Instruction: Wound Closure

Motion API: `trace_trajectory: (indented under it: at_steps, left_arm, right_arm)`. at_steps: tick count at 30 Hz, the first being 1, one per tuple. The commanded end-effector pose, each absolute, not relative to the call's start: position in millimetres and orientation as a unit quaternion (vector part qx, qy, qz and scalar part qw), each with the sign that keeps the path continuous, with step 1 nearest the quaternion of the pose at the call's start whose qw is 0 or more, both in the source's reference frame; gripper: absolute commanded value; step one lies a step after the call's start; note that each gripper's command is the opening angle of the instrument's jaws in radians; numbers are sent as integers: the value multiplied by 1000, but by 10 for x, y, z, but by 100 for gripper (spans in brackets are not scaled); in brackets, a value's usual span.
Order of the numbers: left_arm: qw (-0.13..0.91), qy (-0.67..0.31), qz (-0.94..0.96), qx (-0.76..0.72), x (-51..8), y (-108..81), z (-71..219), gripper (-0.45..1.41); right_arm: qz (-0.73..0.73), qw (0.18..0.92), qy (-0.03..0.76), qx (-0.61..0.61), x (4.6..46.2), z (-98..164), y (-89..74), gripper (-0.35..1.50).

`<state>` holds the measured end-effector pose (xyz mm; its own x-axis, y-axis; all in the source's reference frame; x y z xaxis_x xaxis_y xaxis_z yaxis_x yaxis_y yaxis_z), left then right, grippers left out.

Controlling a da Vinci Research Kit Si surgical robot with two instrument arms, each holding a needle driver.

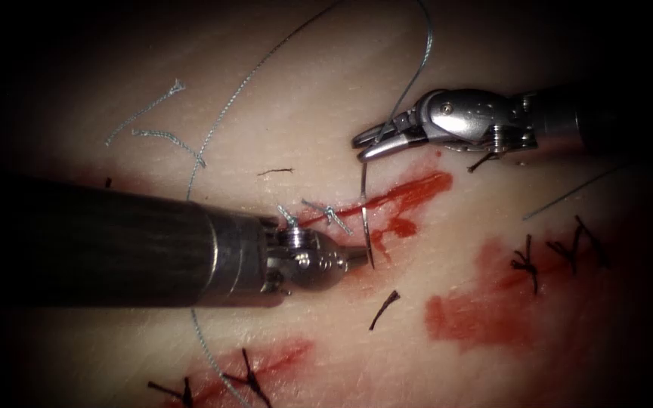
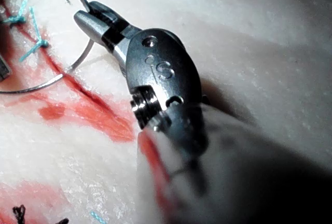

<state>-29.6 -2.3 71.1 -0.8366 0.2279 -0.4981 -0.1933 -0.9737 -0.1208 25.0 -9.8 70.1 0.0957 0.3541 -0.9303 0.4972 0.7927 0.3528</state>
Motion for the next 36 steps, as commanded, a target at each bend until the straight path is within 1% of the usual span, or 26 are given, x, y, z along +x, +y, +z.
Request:
trace_trajectory:
  at_steps: [1, 2, 4, 8, 9, 12, 13, 16, 17, 19, 20, 23, 24, 25, 27, 28, 29, 31, 32, 33, 34, 35, 36]
  left_arm:
    - [61, -21, 962, -265, -300, -25, 715, 7]
    - [46, -17, 963, -265, -300, -25, 715, 15]
    - [8, -8, 964, -267, -300, -23, 714, 39]
    - [-2, -7, 963, -269, -301, -20, 716, 83]
    - [-2, -8, 963, -269, -301, -20, 716, 89]
    - [-23, -3, 963, -270, -303, -20, 717, 93]
    - [-29, -2, 962, -271, -303, -20, 717, 88]
    - [-45, -4, 960, -277, -306, -18, 718, 61]
    - [-55, -3, 958, -280, -310, -16, 720, 44]
    - [-74, -3, 955, -288, -313, -13, 724, 31]
    - [-93, -4, 950, -298, -313, -12, 727, 14]
    - [-114, -9, 938, -328, -310, -9, 735, 4]
    - [-133, -11, 927, -351, -308, -6, 740, 10]
    - [-142, -11, 923, -357, -307, -4, 742, 12]
    - [-161, -14, 910, -381, -306, 0, 748, 9]
    - [-164, -17, 907, -388, -306, 0, 751, 0]
    - [-165, -18, 905, -392, -305, 0, 752, -13]
    - [-155, -33, 900, -407, -303, -1, 755, -10]
    - [-151, -40, 897, -414, -302, -2, 756, -25]
    - [-128, -55, 897, -420, -302, -3, 756, -32]
    - [-94, -74, 895, -430, -302, -3, 756, -28]
    - [-87, -83, 889, -442, -301, -3, 756, -45]
    - [-82, -98, 877, -463, -302, -3, 757, -45]
  right_arm:
    - [-28, 657, 673, 338, 257, 707, -101, -35]
    - [-16, 653, 676, 340, 257, 708, -101, -35]
    - [0, 643, 681, 352, 255, 708, -100, -35]
    - [34, 628, 680, 377, 252, 711, -100, -35]
    - [38, 627, 679, 381, 252, 712, -100, -35]
    - [44, 621, 680, 387, 251, 712, -102, -35]
    - [45, 619, 682, 387, 251, 712, -103, -35]
    - [54, 608, 688, 393, 252, 711, -104, -35]
    - [59, 601, 691, 397, 252, 711, -105, -35]
    - [59, 600, 692, 398, 252, 711, -106, -35]
    - [59, 596, 695, 398, 252, 710, -108, -35]
    - [66, 583, 702, 403, 252, 709, -109, -35]
    - [67, 577, 707, 404, 253, 707, -111, -35]
    - [67, 576, 708, 404, 253, 706, -111, -35]
    - [68, 572, 710, 404, 255, 704, -113, -35]
    - [68, 571, 711, 404, 255, 704, -114, -35]
    - [70, 569, 713, 404, 255, 704, -114, -35]
    - [71, 567, 715, 404, 255, 704, -114, -35]
    - [73, 568, 715, 402, 255, 704, -114, -35]
    - [74, 568, 715, 401, 255, 704, -114, -35]
    - [75, 568, 715, 400, 254, 704, -114, -35]
    - [76, 567, 716, 400, 254, 704, -114, -35]
    - [70, 573, 728, 370, 254, 704, -115, -35]
